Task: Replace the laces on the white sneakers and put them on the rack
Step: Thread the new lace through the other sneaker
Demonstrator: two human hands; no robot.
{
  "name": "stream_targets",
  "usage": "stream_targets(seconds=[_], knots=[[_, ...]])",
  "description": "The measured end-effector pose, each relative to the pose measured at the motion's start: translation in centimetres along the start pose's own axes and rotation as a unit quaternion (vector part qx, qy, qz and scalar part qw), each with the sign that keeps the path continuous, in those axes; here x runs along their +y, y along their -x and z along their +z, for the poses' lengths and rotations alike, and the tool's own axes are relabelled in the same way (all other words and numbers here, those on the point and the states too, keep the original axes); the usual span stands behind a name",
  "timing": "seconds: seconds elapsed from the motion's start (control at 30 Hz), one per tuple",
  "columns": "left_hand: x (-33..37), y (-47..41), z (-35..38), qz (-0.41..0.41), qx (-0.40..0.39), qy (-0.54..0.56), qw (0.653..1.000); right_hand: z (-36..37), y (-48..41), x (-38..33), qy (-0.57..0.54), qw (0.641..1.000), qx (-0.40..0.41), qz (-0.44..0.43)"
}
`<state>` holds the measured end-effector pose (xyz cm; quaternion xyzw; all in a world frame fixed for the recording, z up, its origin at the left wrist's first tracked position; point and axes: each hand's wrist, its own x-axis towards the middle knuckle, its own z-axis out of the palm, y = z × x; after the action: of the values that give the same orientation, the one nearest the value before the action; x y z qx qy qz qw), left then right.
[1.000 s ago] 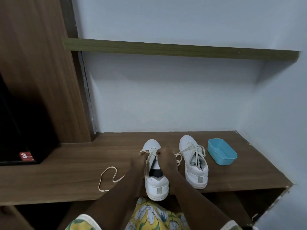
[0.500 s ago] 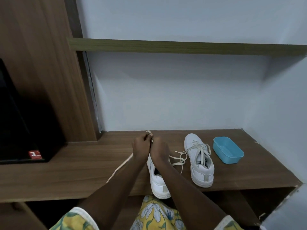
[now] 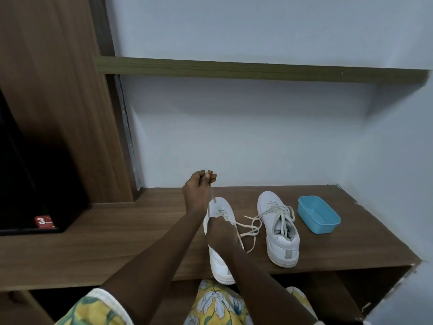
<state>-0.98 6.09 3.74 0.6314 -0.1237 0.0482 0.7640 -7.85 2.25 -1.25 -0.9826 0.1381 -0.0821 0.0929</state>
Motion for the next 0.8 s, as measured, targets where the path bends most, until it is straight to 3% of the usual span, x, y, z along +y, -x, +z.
stream_targets(seconds=[0.07,0.23,0.4,0.63,0.8], knots=[[0.1,-0.2,-0.1,0.013,0.003,-0.011,1.0,0.0,-0.7,0.6,-0.071,0.997,-0.025,0.036],[-0.4,0.3,-0.5,0.014,-0.019,-0.083,0.996,-2.1,-2.9,-0.2,-0.202,0.971,0.088,0.096],[-0.8,0.4,-0.2,0.003,-0.042,-0.074,0.996,-3.7,-3.6,-0.6,-0.349,0.917,0.147,0.124],[-0.9,-0.3,-0.5,-0.005,-0.019,-0.052,0.998,-2.0,-3.1,0.0,-0.305,0.944,0.039,0.124],[0.0,-0.6,-0.6,0.02,-0.007,-0.052,0.998,-0.4,-2.7,0.8,-0.189,0.971,-0.138,0.037]])
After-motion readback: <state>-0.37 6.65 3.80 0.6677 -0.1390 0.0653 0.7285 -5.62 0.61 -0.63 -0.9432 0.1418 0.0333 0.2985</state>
